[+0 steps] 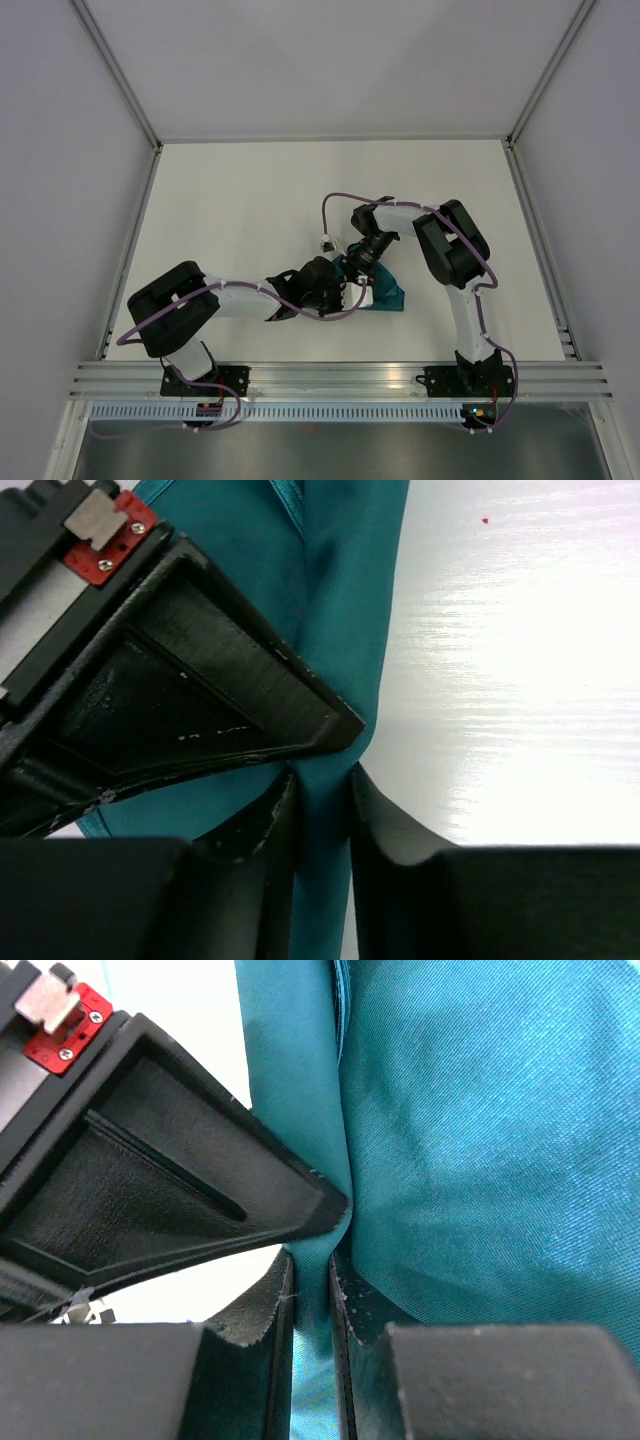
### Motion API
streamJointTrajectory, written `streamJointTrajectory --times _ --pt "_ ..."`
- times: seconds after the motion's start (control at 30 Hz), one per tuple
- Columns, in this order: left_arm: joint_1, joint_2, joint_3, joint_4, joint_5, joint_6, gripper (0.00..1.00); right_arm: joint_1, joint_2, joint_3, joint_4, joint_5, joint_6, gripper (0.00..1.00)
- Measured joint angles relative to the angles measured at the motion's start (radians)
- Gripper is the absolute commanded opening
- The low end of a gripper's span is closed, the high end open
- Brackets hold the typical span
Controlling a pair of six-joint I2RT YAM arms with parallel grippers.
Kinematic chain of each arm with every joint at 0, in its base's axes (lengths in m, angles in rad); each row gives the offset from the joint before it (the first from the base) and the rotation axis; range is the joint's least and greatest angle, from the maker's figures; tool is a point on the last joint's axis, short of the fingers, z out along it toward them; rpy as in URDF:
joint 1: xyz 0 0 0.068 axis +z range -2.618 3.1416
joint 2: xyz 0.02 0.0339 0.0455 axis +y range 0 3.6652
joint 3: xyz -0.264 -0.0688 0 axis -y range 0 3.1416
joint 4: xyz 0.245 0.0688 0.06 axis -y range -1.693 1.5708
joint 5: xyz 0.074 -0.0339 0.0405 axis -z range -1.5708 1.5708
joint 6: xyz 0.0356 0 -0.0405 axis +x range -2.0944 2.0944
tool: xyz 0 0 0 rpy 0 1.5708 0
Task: Fold the napkin, place the utensils inside, and roll it up
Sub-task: Roll the napkin at the center of the board.
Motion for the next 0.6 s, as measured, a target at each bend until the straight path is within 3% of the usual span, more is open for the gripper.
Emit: streamJointTrajectory --times 0.07,0.13,0.2,0.27,0.4,0.6 --pt "-0.004 0.002 0.002 -0.009 0.007 -0.001 0.14 -0.002 0.0 0.0 -0.001 0.001 0.0 0.09" --pt "-0.004 0.002 0.004 -0.015 0.018 -0.002 0.08 -0.002 0.0 0.0 -0.001 0.002 0.0 0.12" --pt "-0.004 0.002 0.01 -0.027 0.025 -0.002 0.02 -0.002 0.0 0.0 -0.002 0.002 0.0 0.25" --pt "-0.003 0.003 0.019 -0.045 0.034 -0.002 0.02 -0.003 -0.002 -0.001 -0.003 0.002 0.005 0.38" --pt "0.001 0.017 0.051 -0.083 0.066 -0.002 0.02 -0.005 -0.026 -0.01 -0.018 0.005 0.02 0.52" --pt "0.018 0.04 0.087 -0.117 0.119 -0.009 0.02 -0.027 -0.081 -0.012 0.024 0.061 0.023 0.56"
